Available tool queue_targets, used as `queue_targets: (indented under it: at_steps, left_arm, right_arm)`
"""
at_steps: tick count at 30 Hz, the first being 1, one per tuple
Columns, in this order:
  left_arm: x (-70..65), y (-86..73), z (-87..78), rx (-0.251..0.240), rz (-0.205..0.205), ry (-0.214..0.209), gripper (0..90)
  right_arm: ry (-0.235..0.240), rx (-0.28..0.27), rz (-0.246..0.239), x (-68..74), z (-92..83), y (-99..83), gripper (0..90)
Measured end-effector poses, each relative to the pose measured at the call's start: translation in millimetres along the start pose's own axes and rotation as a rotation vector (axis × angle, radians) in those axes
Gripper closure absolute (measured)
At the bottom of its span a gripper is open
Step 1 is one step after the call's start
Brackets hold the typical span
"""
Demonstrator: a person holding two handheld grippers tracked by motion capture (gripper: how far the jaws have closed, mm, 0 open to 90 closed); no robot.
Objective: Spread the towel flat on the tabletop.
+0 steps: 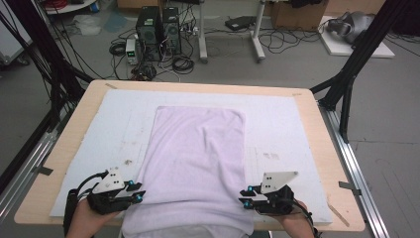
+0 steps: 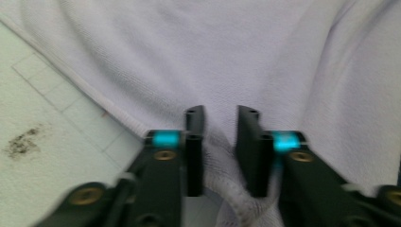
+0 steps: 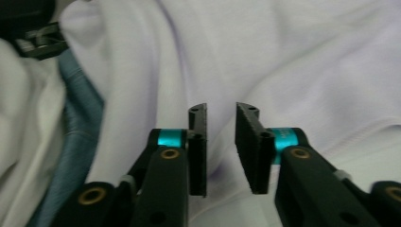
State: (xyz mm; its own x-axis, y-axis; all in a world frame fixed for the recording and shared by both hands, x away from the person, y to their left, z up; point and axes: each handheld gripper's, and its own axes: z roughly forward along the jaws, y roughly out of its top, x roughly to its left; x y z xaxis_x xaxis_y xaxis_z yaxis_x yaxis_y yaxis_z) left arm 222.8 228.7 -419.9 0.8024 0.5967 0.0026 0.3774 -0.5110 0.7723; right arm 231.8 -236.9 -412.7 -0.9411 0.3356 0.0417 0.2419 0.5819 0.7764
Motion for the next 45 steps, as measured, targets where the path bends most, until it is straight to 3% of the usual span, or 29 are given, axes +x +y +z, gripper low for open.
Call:
queue_targets:
  at_steps: [4, 7, 11, 13, 16, 17, 18, 20, 22, 25, 26, 28, 32, 33, 34, 36, 37, 39, 42, 45]
  left_arm:
    - [10.2, 9.0, 11.6, -0.005, -0.015, -0.012, 54.9]
    - [18.7, 11.9, 27.4, 0.026, -0.023, -0.014, 57.8]
    - [21.4, 8.3, 40.2, 0.07, -0.019, -0.018, 77.0]
    - [21.5, 6.5, 39.0, 0.065, -0.017, -0.027, 82.1]
    - [22.3, 4.5, 36.0, 0.067, -0.016, -0.028, 85.2]
    - [22.8, 3.6, 34.6, 0.067, -0.015, -0.027, 86.0]
    - [23.1, 2.6, 33.5, 0.065, -0.025, -0.026, 86.2]
    - [23.8, 0.4, 31.6, 0.063, -0.028, -0.022, 86.2]
    - [24.0, -0.2, 30.7, 0.057, -0.035, -0.022, 84.0]
    - [25.7, 4.0, 28.3, 0.028, -0.051, -0.003, 67.9]
    - [26.7, 6.0, 27.0, 0.014, -0.05, -0.001, 66.4]
    - [28.5, 9.8, 27.2, 0.008, -0.053, 0.007, 65.0]
    - [33.8, 11.5, 40.0, 0.068, -0.048, 0.023, 54.2]
    - [34.2, 10.8, 44.2, 0.086, -0.049, 0.024, 54.7]
    - [34.8, 10.8, 44.5, 0.074, -0.038, 0.021, 57.9]
    - [35.4, 12.9, 45.1, 0.079, -0.032, 0.008, 79.4]
    - [35.3, 14.1, 45.7, 0.085, -0.025, 0.011, 83.9]
    - [35.8, 17.1, 47.4, 0.078, -0.027, 0.027, 86.8]
    - [40.6, 22.3, 51.3, 0.03, -0.039, 0.074, 87.1]
    - [48.7, 28.0, 61.2, -0.004, -0.042, 0.149, 87.3]
  right_arm:
    - [-0.079, -0.018, 0.029, -20.2, 3.3, 8.4, 65.0]
    - [-0.149, 0.047, 0.041, -42.8, 17.1, 15.2, 64.9]
    - [-0.204, 0.073, 0.09, -71.1, 33.0, 19.1, 65.6]
    - [-0.203, 0.09, 0.103, -78.6, 40.4, 19.3, 67.9]
    - [-0.154, 0.149, 0.125, -87.3, 52.0, 14.9, 76.1]
    - [-0.131, 0.136, 0.137, -89.5, 50.8, 14.0, 83.3]
    - [-0.114, 0.138, 0.132, -92.2, 49.1, 13.7, 84.3]
    - [-0.121, 0.162, 0.134, -96.1, 42.7, 13.8, 85.1]
    - [-0.152, 0.151, 0.147, -100.6, 32.0, 11.9, 84.6]
    - [-0.177, 0.101, 0.184, -101.7, 20.2, 10.6, 78.9]
    - [-0.195, 0.101, 0.166, -99.0, 19.1, 11.9, 77.2]
    - [-0.179, 0.084, 0.131, -89.5, 17.5, 15.5, 72.7]
    - [-0.147, 0.101, 0.058, -69.2, 25.4, 16.5, 58.7]
    - [-0.156, 0.126, 0.045, -67.3, 28.9, 15.2, 58.3]
    - [-0.164, 0.148, 0.044, -67.5, 32.7, 12.9, 58.9]
    - [-0.16, 0.185, 0.065, -72.4, 39.0, 8.7, 71.0]
    - [-0.142, 0.172, 0.086, -75.1, 39.9, 8.0, 80.4]
    - [-0.178, 0.185, 0.073, -79.6, 38.5, 10.8, 89.3]
    - [-0.232, 0.168, 0.098, -88.8, 31.9, 16.6, 89.4]
    - [-0.255, 0.146, 0.107, -97.3, 29.1, 21.1, 89.4]
